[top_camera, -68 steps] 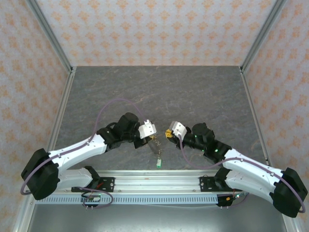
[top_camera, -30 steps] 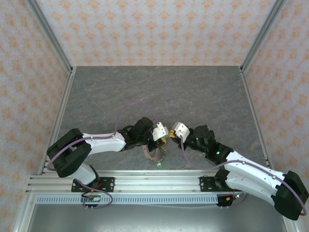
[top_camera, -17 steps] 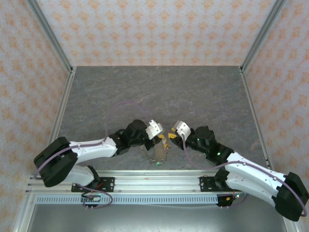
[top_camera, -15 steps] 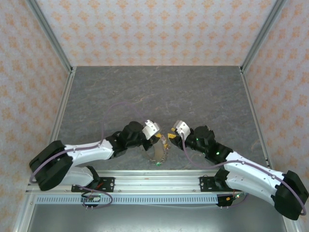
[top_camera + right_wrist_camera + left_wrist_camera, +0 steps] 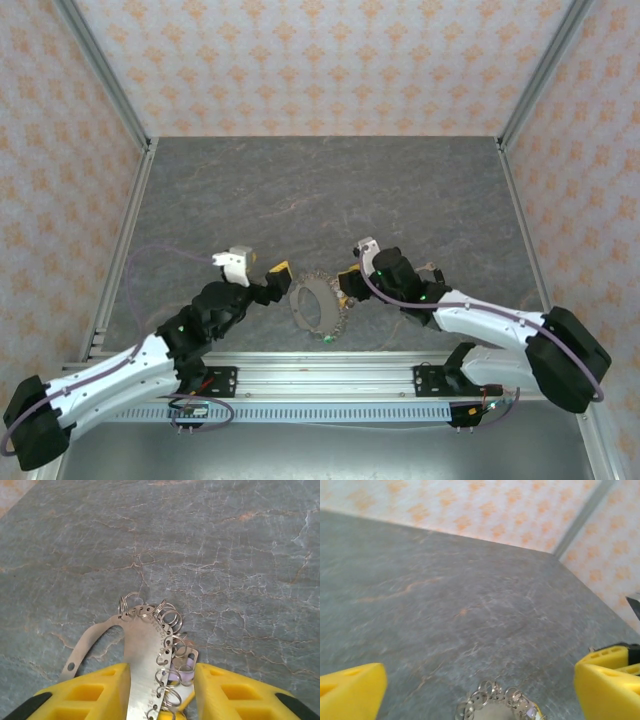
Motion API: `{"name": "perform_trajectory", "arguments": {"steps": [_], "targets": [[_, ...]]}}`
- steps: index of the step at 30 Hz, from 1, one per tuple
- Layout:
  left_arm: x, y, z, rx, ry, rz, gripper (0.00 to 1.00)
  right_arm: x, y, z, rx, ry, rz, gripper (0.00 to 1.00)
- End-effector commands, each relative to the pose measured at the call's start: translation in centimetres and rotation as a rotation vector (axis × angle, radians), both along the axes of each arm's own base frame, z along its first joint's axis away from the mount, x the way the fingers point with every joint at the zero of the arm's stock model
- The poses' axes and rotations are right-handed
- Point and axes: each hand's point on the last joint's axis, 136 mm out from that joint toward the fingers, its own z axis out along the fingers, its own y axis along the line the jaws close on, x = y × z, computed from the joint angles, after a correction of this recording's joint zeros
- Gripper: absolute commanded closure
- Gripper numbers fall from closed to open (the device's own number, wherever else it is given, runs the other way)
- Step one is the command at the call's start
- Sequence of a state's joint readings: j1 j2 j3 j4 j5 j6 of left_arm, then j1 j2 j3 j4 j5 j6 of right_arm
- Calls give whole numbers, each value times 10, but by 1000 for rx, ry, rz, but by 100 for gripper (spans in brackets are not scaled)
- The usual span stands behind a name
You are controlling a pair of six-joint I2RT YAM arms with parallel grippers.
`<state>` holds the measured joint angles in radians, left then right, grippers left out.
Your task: Put the keys on the keyring
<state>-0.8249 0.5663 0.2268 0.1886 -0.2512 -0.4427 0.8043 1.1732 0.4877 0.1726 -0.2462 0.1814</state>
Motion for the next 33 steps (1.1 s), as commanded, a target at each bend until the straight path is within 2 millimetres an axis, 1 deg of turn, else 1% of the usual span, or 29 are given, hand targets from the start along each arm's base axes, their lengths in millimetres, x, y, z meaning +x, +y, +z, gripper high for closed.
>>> {"name": "perform_trajectory", "arguments": {"steps": [1,3,6,7,9,10,12,13,17,20,22,26,32,33], "targets": [[-7,31,-35,-86,129,163,0,7,4,-1,47,103,-98,62],[-12,30,-37,-114,138,137,0,10,5,-6,47,140,-126,61],[-17,43,-47,-112,201,197,0,16,6,-14,29,187,-159,63],[-18,41,-47,-98,209,185,0,16,8,-16,17,201,-147,62],[-21,34,-52,-77,243,143,0,18,11,-18,-22,221,-122,59],[-21,29,-54,-78,259,126,0,19,10,-21,-35,237,-137,58],[-22,21,-61,-67,309,103,0,22,12,-28,-29,280,-147,55],[-22,17,-65,-59,335,94,0,23,14,-31,-27,296,-146,54],[-21,-11,-76,11,459,8,0,27,21,-44,-52,355,-144,55],[-18,-33,-82,21,512,-52,0,27,24,-52,-67,381,-141,55],[-16,-38,-87,2,535,-50,0,27,26,-55,-70,394,-138,55],[-15,-48,-96,-58,575,-51,0,28,23,-64,-94,410,-155,54],[-16,-67,-108,-33,660,-105,0,22,25,-77,-122,460,-129,56],[-15,-70,-111,-42,674,-104,2,22,25,-78,-124,466,-126,56]]}}
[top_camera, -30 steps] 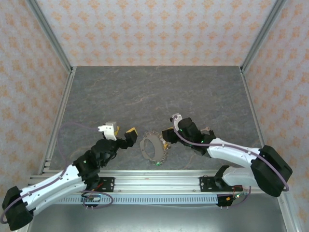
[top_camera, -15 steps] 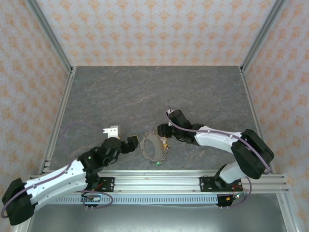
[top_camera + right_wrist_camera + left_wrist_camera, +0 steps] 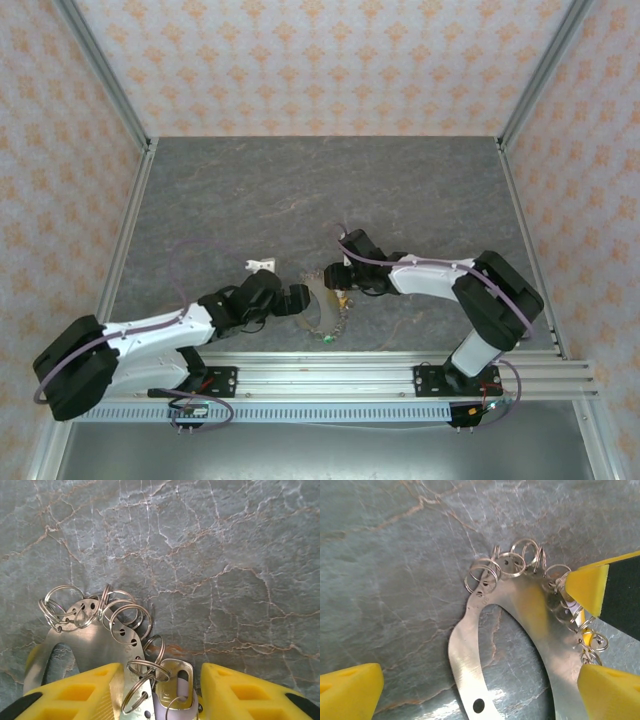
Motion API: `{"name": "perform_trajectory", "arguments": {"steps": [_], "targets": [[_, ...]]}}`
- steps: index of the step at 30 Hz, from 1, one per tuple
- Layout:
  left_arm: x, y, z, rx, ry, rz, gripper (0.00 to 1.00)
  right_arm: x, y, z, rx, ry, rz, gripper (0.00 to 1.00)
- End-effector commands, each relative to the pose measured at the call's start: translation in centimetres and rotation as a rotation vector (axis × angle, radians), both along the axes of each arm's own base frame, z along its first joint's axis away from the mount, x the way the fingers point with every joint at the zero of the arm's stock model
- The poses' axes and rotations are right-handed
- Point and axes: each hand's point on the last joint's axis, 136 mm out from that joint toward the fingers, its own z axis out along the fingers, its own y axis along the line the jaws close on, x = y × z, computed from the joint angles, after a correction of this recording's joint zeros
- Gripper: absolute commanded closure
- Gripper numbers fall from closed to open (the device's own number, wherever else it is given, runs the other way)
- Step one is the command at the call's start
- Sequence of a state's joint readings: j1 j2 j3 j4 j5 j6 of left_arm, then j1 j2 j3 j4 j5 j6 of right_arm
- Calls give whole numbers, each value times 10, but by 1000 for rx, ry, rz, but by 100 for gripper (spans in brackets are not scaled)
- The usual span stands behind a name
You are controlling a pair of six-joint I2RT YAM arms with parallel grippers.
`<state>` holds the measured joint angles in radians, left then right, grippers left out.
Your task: Put the keys on the keyring
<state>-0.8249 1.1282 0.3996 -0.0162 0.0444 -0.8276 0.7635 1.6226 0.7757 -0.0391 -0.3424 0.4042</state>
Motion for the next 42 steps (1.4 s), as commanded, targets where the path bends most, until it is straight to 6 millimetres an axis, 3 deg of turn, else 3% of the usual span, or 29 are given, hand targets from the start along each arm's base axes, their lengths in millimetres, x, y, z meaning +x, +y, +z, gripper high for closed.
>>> {"name": "perform_trajectory", "arguments": {"steps": [1,6,12,16,21,26,36,42], "targets": [[6,-23,9,-85,16,-15,5,0,2,-2,-3,33,8,56],[8,-37,-7,-107,79,-13,21,-6,2,-7,3,57,21,60],[14,-44,-22,-77,126,-4,25,-14,0,-12,40,97,32,64],[17,-55,-22,-113,130,-17,38,-20,-1,-13,87,127,38,69],[22,-62,-11,-114,101,-57,46,-26,0,-8,167,151,56,70],[26,-68,1,-115,72,-90,48,-29,2,-2,230,176,76,70],[29,-72,-5,-118,76,-83,50,-24,5,14,366,191,76,73],[32,-73,3,-130,46,-86,50,-27,8,20,398,191,109,69]]}}
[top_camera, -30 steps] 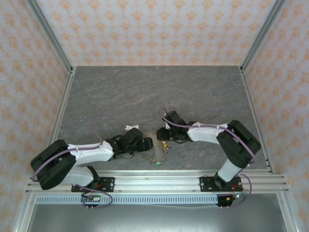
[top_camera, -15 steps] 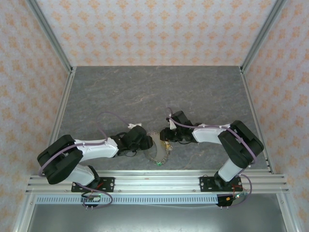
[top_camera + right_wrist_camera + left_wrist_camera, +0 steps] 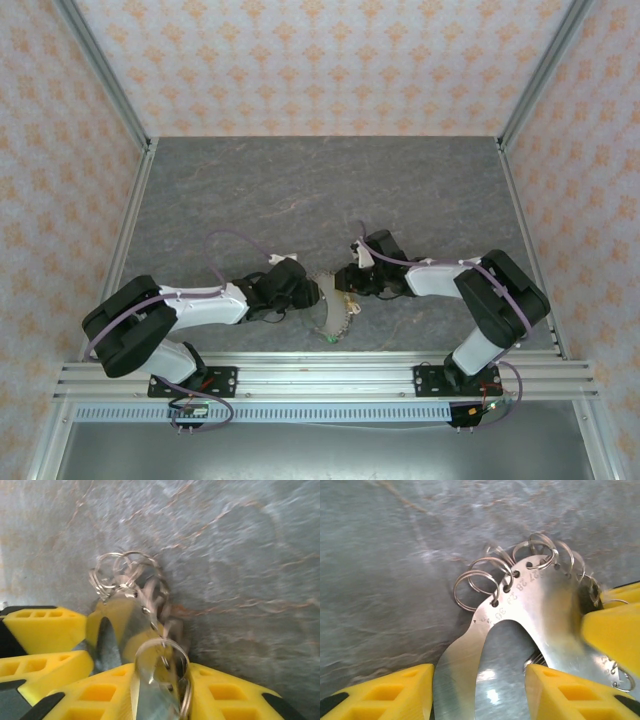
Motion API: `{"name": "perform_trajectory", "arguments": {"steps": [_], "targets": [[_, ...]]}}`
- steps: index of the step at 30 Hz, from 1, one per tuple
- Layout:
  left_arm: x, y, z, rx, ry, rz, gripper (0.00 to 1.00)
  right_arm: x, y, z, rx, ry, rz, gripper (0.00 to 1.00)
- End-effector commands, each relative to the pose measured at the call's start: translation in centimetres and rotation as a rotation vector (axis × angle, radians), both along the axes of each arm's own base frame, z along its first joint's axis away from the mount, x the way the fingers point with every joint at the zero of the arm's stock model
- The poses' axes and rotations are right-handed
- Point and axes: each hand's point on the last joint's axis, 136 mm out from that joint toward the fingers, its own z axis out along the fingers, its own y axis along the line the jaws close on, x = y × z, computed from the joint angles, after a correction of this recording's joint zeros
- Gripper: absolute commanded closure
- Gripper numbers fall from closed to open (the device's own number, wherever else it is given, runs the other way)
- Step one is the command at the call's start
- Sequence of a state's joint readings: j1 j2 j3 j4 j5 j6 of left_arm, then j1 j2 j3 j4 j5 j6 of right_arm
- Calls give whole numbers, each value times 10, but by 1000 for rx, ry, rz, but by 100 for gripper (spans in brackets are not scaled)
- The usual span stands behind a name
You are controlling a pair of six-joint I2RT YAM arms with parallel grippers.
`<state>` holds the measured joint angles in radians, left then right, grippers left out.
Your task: Put the keys on the keyring
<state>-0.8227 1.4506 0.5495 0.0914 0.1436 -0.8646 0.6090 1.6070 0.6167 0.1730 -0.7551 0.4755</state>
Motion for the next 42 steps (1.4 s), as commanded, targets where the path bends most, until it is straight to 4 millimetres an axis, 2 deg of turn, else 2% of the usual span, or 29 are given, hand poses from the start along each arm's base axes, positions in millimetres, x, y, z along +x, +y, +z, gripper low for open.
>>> {"name": "perform_trajectory", "arguments": {"steps": [1,6,12,16,20,30,33,42], "targets": [[13,-28,29,-112,-73,-44,50,-7,15,20,99,-22,69,69],[15,-26,31,-99,-84,-39,50,-7,18,26,121,-29,85,71],[15,-18,29,-75,-87,-11,50,1,7,23,50,-66,36,85],[17,-5,34,-57,-119,29,47,8,-2,30,27,-104,-10,89],[18,4,43,-39,-150,54,43,17,-12,50,31,-190,-72,90],[25,11,78,-128,-220,68,28,31,-33,118,90,-431,-213,90],[32,18,85,-205,-212,88,22,32,-35,128,111,-446,-236,90],[44,40,115,-275,-279,145,20,41,-33,141,161,-454,-293,89]]}}
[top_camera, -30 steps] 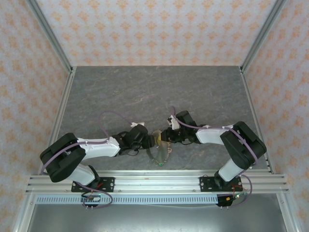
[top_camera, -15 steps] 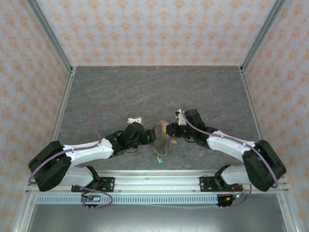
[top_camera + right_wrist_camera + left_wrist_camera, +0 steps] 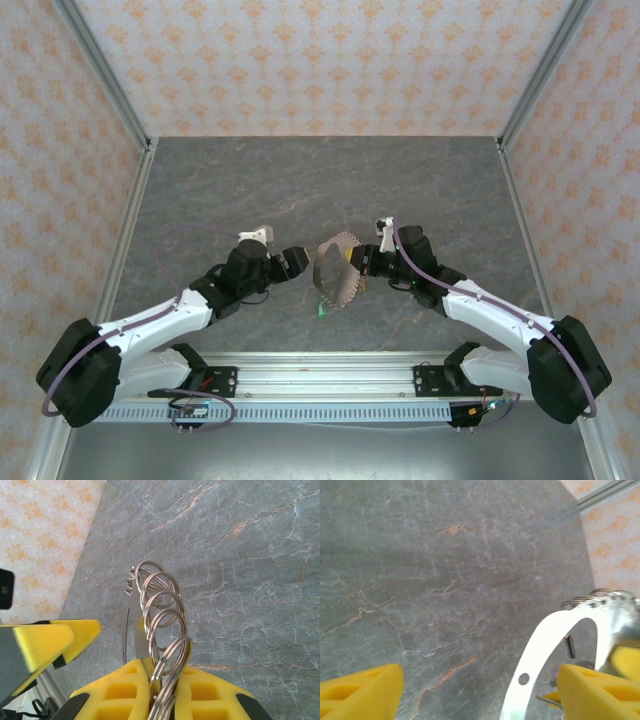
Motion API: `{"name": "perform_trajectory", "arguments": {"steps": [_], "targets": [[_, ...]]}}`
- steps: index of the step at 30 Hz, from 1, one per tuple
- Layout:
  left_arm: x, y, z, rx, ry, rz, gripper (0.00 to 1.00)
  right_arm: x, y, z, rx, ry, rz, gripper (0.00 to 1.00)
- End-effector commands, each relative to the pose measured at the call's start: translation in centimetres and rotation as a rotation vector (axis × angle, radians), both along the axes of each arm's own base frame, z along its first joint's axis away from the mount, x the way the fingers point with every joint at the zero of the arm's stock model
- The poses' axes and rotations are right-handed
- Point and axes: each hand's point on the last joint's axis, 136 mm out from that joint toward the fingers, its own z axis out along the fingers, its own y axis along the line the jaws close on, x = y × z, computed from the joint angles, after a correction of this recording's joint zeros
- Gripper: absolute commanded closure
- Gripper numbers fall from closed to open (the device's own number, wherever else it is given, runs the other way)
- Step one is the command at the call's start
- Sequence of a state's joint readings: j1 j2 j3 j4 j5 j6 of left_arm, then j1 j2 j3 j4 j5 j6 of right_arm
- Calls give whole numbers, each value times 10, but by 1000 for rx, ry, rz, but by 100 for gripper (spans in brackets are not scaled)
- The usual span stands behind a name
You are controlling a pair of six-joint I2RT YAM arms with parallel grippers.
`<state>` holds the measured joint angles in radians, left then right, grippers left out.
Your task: Put the keys on the keyring
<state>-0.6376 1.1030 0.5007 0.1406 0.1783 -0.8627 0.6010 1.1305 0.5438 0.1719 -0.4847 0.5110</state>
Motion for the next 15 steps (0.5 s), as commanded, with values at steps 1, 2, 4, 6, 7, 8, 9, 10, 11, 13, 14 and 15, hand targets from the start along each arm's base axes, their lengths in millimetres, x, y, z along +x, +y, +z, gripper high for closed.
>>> {"name": "perform_trajectory", "arguments": {"steps": [1,2,4,6,7,8,9,10,11,13,14,15], "targets": [[2,3,14,-22,-40,0,20,13,3,23,74,-57,-44,89],[2,5,14,-19,-42,7,20,14,4,23,77,-56,-41,89],[1,9,16,-7,-47,24,20,15,5,24,79,-51,-39,89],[1,14,15,7,-49,39,20,16,6,25,82,-54,-41,89],[0,15,15,12,-51,43,20,17,5,27,84,-58,-46,89],[0,15,16,14,-54,41,19,18,5,28,86,-60,-51,89],[-1,15,16,15,-54,37,19,18,5,28,88,-61,-54,89],[-1,14,17,13,-55,32,20,18,5,30,91,-62,-53,89],[-1,13,17,13,-54,25,20,18,6,31,94,-63,-53,89],[-1,11,18,13,-54,16,19,19,7,33,102,-64,-50,89],[-1,11,18,15,-55,16,19,19,7,34,104,-64,-50,89],[0,11,19,14,-56,16,19,19,7,35,107,-64,-49,89]]}}
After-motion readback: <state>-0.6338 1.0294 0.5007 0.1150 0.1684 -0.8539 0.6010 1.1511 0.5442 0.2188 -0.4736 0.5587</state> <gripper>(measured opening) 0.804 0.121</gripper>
